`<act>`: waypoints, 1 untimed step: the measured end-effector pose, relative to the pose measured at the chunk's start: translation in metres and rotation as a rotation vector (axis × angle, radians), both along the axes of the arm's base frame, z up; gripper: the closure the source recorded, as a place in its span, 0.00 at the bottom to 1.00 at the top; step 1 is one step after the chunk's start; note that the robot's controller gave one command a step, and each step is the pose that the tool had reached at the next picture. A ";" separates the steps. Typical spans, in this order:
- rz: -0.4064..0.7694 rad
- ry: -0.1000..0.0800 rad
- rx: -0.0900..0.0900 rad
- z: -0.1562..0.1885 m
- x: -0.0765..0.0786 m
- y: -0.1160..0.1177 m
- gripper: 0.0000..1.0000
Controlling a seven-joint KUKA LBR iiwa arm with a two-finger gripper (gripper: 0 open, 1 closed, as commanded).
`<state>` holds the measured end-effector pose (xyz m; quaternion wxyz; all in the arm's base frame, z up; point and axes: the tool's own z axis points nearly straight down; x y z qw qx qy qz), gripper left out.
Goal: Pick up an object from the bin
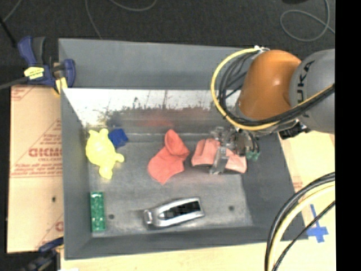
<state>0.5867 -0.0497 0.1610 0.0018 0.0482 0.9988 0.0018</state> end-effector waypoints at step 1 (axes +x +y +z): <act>0.000 -0.002 0.000 0.010 0.000 0.000 1.00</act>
Offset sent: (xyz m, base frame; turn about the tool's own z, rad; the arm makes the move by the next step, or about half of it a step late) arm 0.0000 0.0000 0.0179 0.0000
